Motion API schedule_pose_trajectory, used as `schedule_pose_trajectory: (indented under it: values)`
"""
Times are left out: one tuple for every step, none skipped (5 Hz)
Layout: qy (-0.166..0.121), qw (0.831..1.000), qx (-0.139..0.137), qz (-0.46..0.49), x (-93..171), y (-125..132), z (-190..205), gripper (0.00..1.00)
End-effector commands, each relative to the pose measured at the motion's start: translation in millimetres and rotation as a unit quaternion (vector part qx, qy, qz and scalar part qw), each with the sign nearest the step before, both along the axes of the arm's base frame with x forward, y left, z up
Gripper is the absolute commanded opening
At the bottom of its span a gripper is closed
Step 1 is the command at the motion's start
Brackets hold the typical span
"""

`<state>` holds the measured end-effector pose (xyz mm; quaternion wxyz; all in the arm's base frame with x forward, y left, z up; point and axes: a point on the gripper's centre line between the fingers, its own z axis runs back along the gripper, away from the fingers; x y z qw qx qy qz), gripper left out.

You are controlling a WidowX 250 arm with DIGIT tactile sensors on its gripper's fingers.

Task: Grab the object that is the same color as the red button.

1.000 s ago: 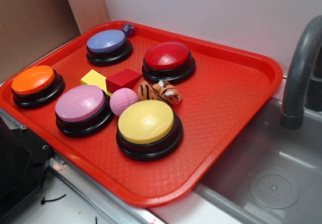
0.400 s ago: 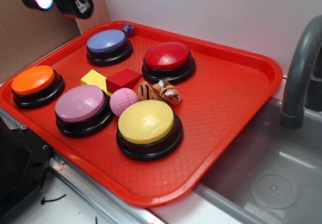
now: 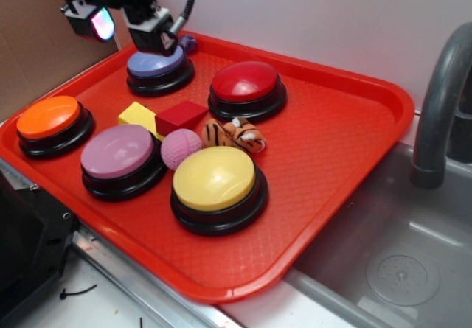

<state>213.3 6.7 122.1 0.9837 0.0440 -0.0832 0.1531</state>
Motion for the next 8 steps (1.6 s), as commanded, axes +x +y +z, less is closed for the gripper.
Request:
schedule_pose_trajectory:
  values:
    - [0.009,1.0,0.02,0.009,10.0,4.4,-21.1,1.0]
    - [0.029,0.999,0.018,0.013,9.2,0.6,-41.4,1.0]
    - [0.048,0.999,0.009,0.006,8.1,-3.6,-58.6,1.0]
    - [0.061,0.998,0.015,-0.003,9.5,-10.5,-72.6,1.0]
    - [0.073,0.997,0.023,-0.011,9.5,-15.5,-83.9,1.0]
    - [0.083,0.996,0.022,-0.017,9.2,-18.1,-92.6,1.0]
    - [0.086,0.996,0.02,-0.008,8.3,-15.4,-96.4,1.0]
    - [0.084,0.996,0.019,-0.008,7.5,-15.9,-98.2,0.84]
